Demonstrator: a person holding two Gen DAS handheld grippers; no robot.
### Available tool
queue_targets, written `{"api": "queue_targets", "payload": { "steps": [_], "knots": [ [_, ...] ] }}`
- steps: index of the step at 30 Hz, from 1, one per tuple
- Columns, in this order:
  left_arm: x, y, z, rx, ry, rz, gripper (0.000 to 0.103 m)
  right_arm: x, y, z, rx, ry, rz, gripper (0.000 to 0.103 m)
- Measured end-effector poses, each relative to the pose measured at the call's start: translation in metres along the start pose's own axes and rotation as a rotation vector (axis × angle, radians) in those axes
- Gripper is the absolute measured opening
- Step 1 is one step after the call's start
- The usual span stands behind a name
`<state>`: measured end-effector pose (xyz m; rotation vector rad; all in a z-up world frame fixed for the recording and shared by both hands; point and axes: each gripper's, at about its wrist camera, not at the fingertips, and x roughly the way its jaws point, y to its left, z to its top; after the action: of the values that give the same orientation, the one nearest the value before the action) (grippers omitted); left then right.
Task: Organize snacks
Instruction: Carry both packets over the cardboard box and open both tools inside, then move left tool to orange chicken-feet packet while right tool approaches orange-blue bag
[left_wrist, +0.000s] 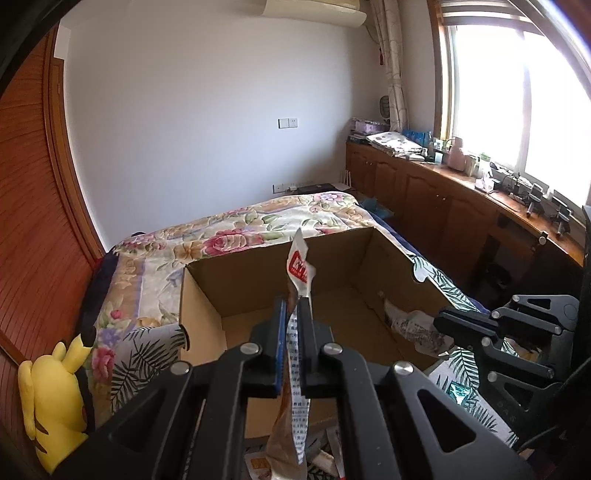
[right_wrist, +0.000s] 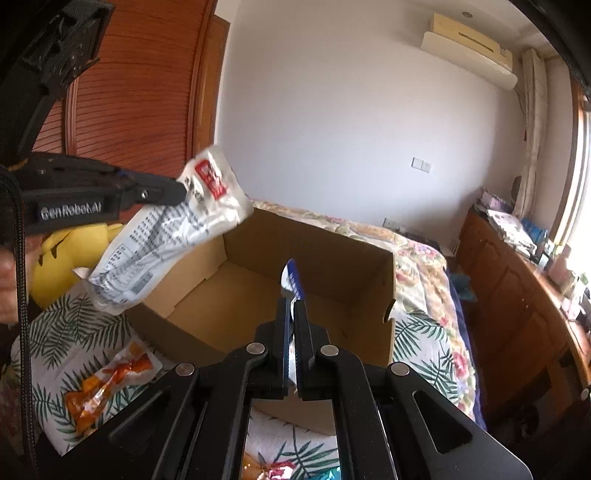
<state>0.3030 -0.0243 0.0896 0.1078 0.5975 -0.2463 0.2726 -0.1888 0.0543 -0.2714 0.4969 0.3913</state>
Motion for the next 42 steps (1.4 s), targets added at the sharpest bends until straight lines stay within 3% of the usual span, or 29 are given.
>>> {"api": "queue_targets", "payload": {
  "steps": [6,10,15,27,30,32,42],
  "knots": [
    [0.007,-0.007,0.001,0.007,0.012,0.015,0.008,0.014,-0.004,0.002,0.04,0.023,0.005,0.0],
    [0.001,-0.004,-0.002,-0.008,-0.006,-0.005,0.018,0.011,-0.004,-0.002,0.059,0.009,0.015,0.018],
    [-0.011,-0.002,-0.01,-0.035,-0.011,-0.043,0.02,0.002,-0.002,-0.008,0.078,-0.001,0.04,0.019],
    [-0.052,-0.001,-0.067,-0.005,0.0,-0.087,0.021,-0.046,0.017,-0.052,0.137,-0.031,0.116,0.022],
    [-0.058,-0.006,-0.084,0.021,0.014,-0.105,0.022,-0.051,0.022,-0.067,0.154,-0.02,0.12,0.029],
    [-0.062,-0.008,-0.097,0.023,0.024,-0.115,0.022,-0.054,0.025,-0.076,0.165,-0.013,0.12,0.04],
    [-0.061,-0.016,-0.147,0.023,0.069,-0.138,0.026,-0.055,0.035,-0.125,0.169,0.06,0.108,0.048]
  ]
}}
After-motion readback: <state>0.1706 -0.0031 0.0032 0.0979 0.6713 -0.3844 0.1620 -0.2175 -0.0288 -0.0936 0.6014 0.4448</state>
